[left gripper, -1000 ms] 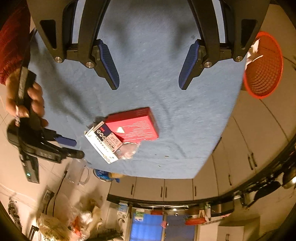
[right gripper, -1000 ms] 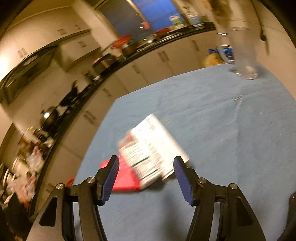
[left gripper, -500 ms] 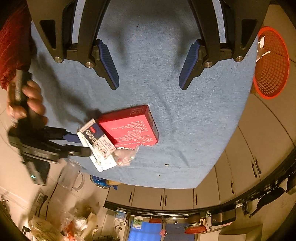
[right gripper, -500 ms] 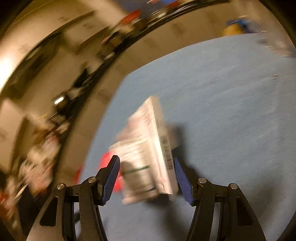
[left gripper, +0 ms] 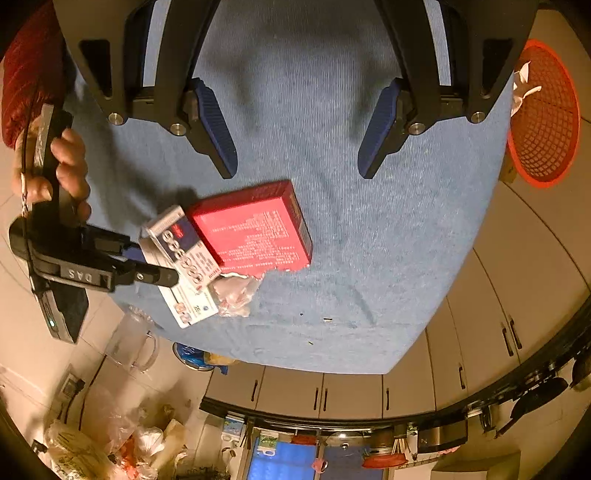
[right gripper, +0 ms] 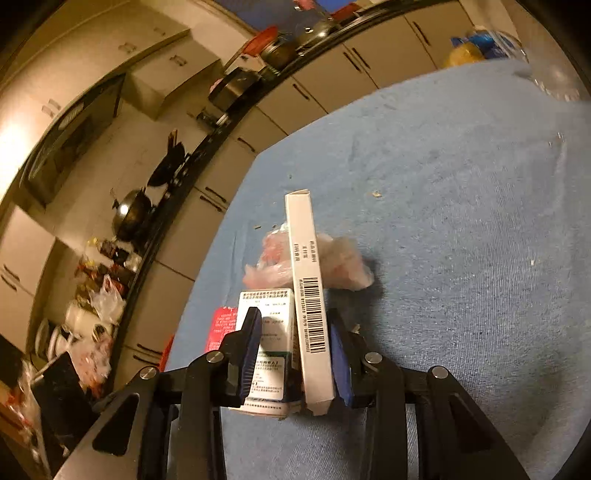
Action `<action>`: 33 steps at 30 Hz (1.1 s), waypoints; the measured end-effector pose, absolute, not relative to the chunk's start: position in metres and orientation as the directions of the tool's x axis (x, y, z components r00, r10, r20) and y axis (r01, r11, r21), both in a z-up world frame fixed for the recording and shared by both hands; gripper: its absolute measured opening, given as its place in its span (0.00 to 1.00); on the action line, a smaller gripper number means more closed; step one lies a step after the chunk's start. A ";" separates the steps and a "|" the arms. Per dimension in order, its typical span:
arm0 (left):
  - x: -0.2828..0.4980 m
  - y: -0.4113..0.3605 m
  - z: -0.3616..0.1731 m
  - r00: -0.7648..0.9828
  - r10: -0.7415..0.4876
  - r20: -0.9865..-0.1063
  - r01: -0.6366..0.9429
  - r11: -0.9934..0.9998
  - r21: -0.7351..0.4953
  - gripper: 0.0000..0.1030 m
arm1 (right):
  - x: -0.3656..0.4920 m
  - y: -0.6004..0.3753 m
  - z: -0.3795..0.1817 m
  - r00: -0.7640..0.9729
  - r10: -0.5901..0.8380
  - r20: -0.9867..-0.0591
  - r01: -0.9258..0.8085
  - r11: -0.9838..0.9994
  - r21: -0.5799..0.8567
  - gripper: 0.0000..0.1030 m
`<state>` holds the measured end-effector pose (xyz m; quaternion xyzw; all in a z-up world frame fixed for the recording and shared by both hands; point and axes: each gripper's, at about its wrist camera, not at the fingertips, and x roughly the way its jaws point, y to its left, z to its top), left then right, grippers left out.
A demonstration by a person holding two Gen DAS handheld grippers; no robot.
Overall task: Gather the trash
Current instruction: 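Grasp the white barcode box with the right tool while the left tool grasps the red box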
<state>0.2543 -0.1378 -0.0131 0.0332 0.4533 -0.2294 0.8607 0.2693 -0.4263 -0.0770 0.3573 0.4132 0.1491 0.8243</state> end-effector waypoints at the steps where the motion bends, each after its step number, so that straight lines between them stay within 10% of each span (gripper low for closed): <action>1: 0.257 -0.139 -0.013 0.483 -0.365 -0.796 0.424 0.893 -0.153 0.65 | 0.269 -0.429 -0.079 0.614 0.547 -0.569 0.055 0.690 0.722 0.33; 4: 0.271 -0.143 -0.015 0.466 -0.369 -0.804 0.417 0.893 -0.168 0.65 | 0.264 -0.437 -0.076 0.617 0.528 -0.583 0.075 0.698 0.712 0.14; 24: 0.374 -0.190 -0.043 0.299 -0.471 -0.830 0.429 0.843 -0.324 0.72 | 0.235 -0.458 -0.038 0.746 0.414 -0.521 0.083 0.719 0.690 0.14; 33: 0.288 -0.191 -0.030 0.174 -0.550 -0.817 0.657 0.683 -0.320 0.72 | 0.235 -0.461 -0.038 0.744 0.432 -0.510 0.083 0.698 0.712 0.14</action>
